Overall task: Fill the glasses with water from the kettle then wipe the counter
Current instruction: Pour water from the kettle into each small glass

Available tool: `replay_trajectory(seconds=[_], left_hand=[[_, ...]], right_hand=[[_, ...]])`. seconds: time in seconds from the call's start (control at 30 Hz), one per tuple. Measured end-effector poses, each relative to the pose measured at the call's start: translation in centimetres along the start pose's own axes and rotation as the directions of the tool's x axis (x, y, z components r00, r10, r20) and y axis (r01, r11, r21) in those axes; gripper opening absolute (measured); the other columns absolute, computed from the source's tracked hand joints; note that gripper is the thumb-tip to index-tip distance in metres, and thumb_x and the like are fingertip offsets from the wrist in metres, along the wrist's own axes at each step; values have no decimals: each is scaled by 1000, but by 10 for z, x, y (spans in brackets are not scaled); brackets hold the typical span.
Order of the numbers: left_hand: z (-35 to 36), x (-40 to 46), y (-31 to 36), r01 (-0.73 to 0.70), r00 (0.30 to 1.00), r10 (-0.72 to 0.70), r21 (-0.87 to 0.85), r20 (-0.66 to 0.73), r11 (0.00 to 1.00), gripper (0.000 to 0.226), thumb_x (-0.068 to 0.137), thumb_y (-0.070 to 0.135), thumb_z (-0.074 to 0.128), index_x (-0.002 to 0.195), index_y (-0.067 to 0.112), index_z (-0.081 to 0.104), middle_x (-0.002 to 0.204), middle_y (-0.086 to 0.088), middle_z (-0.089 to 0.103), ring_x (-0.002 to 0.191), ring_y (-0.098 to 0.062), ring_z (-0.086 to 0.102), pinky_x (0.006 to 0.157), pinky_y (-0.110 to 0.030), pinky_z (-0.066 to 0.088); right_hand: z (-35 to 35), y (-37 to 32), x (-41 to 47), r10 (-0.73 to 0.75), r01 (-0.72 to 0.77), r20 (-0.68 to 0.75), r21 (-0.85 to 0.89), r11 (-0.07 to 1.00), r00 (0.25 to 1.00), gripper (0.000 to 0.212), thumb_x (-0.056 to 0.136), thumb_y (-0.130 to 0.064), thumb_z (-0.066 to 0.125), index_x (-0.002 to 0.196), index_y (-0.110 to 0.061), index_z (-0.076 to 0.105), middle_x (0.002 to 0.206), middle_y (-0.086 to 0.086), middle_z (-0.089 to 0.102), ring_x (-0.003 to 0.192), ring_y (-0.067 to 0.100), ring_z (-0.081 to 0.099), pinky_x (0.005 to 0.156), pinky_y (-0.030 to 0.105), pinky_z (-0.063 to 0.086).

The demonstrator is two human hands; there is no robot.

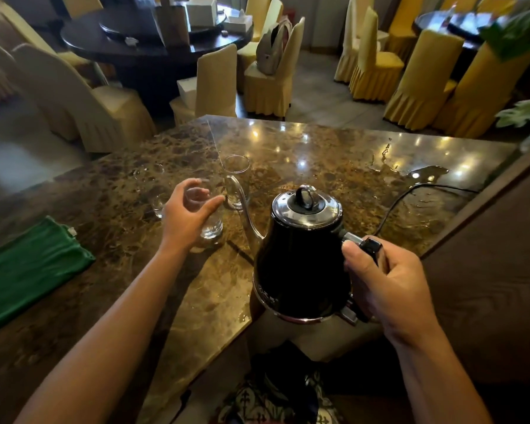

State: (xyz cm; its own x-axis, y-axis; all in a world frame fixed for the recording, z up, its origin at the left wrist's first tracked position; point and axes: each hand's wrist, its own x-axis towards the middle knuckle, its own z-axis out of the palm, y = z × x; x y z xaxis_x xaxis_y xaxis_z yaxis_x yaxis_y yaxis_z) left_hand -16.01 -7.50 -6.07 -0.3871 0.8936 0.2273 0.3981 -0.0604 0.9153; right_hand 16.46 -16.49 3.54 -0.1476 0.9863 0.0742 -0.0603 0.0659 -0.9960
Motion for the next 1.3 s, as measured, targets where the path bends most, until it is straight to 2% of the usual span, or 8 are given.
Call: replay_trajectory(seconds=[0.13, 0.27, 0.43, 0.63, 0.9, 1.0, 1.13, 1.3], left_hand=[[-14, -36, 2, 1, 999, 2, -47, 54, 999, 60, 74, 49, 79, 126, 24, 58, 112, 3, 72, 103, -10, 72, 91, -34, 59], [-24, -65, 1, -22, 996, 26, -56, 82, 998, 63, 75, 44, 80, 128, 17, 60, 114, 1, 73, 104, -11, 72, 92, -33, 59], [-25, -86, 2, -40, 996, 45, -83, 70, 996, 66, 74, 40, 81, 130, 13, 58, 113, 1, 72, 104, -11, 72, 91, -23, 57], [-28, -93, -1, -50, 998, 52, -44, 45, 998, 71, 77, 53, 78, 132, 15, 57, 115, 5, 71, 106, -8, 70, 92, -24, 56], [-35, -80, -7, 22, 996, -16, -66, 91, 998, 58, 78, 31, 87, 125, 20, 53, 114, 1, 70, 110, -13, 70, 93, -34, 60], [-37, -76, -10, 13, 993, -15, 22, 121, 1000, 61, 78, 19, 85, 129, 12, 51, 111, 2, 67, 107, -8, 68, 90, -32, 61], [-35, -74, -13, 18, 996, -23, 57, 87, 998, 61, 77, 17, 88, 126, 22, 52, 110, 7, 69, 104, -6, 70, 92, -33, 60], [-37, -74, -15, 7, 995, -14, 73, 96, 997, 65, 72, 33, 88, 126, 23, 54, 115, 7, 69, 106, -7, 70, 95, -41, 59]], right_hand=[[2, -5, 0, 16, -16, -7, -17, 1000, 1000, 79, 71, -71, 79, 64, -1, 43, 52, 12, 33, 39, 15, 31, 40, 19, 28], [5, -7, -1, 55, -53, -47, 28, 998, 997, 56, 78, -62, 72, 54, -14, 56, 45, 3, 39, 35, 12, 32, 38, 21, 21], [10, -10, -2, 51, -52, -6, -56, 997, 999, 52, 81, -59, 65, 54, -15, 55, 45, 5, 39, 38, 17, 30, 41, 28, 20], [13, -14, -4, 34, -34, 6, -63, 997, 999, 77, 83, -52, 72, 64, 14, 38, 51, 12, 35, 46, 25, 25, 43, 36, 16], [12, -30, 9, -52, 72, 103, -207, 976, 993, 66, 86, -47, 66, 59, 5, 37, 50, 9, 32, 42, 13, 29, 42, 19, 28], [11, -34, 15, -107, 147, 136, -329, 933, 985, 68, 91, -50, 70, 57, 0, 40, 49, 12, 32, 44, 15, 32, 43, 23, 28], [18, -36, 17, -192, 251, 168, -503, 827, 967, 70, 88, -59, 63, 55, 0, 46, 50, 14, 39, 46, 27, 37, 45, 42, 32], [25, -37, 17, -236, 287, 163, -560, 778, 958, 66, 90, -58, 59, 53, -5, 46, 47, 8, 41, 44, 24, 40, 43, 36, 31]])
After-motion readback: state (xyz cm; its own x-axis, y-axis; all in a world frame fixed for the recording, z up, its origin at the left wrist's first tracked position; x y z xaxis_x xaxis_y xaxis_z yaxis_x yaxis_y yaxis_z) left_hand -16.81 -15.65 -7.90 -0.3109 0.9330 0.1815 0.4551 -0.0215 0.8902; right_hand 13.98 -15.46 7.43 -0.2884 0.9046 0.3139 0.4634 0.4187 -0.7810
